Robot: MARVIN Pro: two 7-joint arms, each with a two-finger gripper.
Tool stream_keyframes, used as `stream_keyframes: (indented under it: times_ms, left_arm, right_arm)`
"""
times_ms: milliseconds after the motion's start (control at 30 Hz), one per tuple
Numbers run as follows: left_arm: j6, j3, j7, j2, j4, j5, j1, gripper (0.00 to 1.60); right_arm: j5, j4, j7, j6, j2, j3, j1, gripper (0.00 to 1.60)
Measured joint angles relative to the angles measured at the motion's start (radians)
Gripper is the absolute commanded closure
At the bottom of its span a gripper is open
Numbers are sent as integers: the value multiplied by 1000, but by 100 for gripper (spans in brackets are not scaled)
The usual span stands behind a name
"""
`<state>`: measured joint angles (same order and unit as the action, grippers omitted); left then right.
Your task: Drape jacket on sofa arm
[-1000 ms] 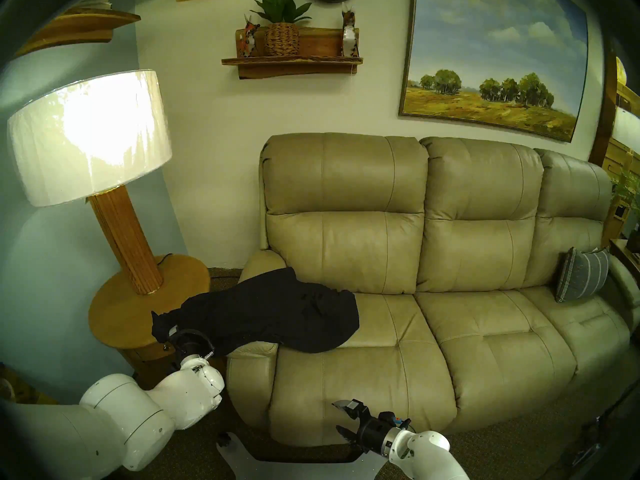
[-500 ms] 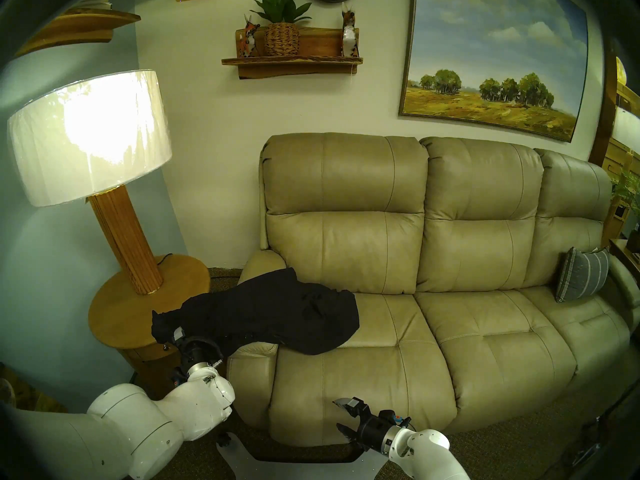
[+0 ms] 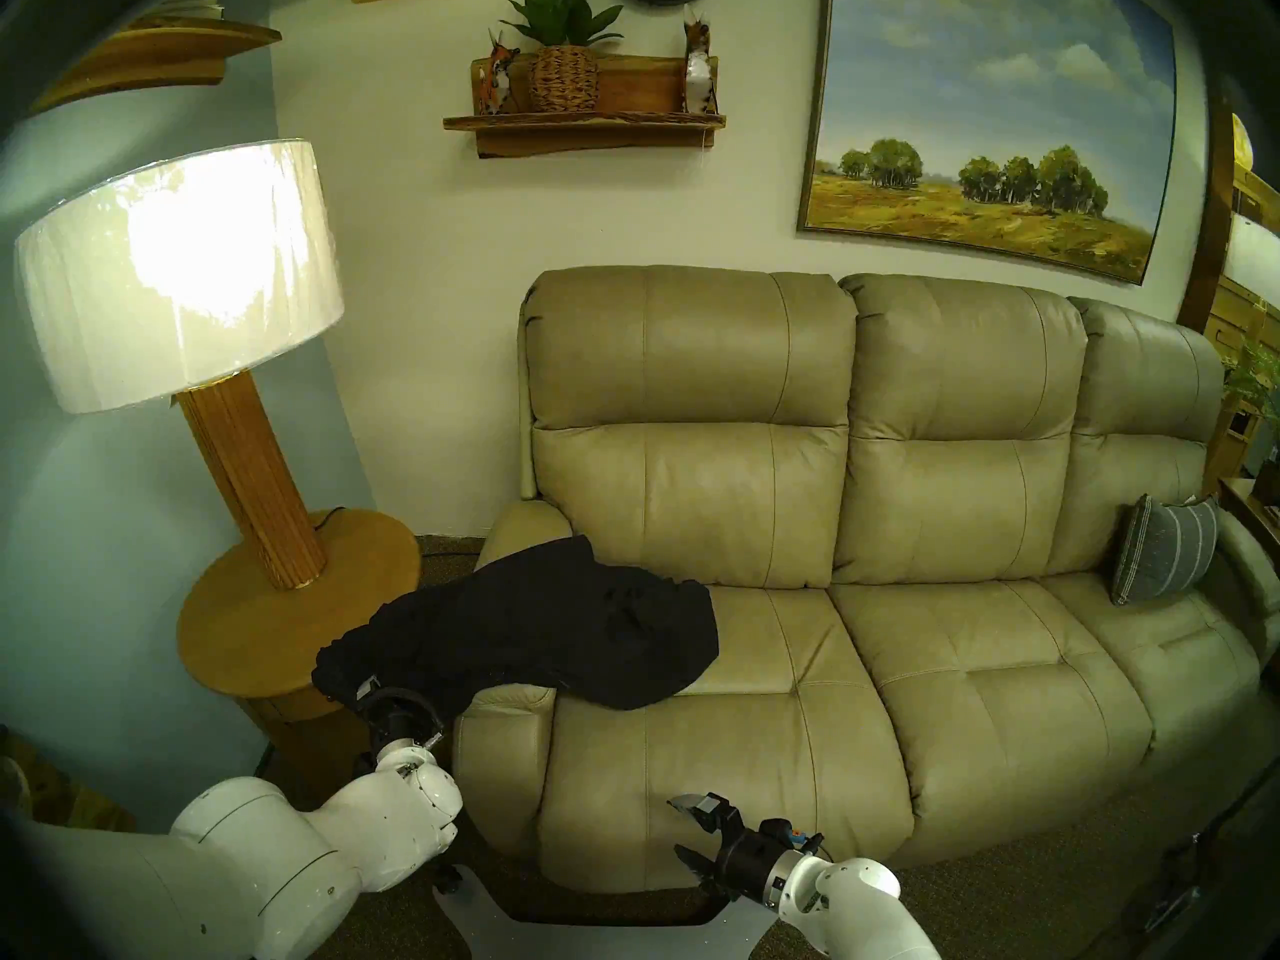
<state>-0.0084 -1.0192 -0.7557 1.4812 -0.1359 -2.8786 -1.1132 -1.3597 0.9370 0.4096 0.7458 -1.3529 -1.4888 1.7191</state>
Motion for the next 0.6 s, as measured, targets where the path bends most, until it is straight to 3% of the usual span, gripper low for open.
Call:
stream_keyframes:
  times_ms: [367, 600]
  left_arm:
    - [42, 11, 95, 5, 10, 0, -25, 0]
    - [38, 13, 13, 15, 4, 6, -44, 0]
  right_arm:
    - [1, -10, 1, -1, -2, 0, -6, 0]
    - [2, -17, 1, -3, -3, 0, -10, 0]
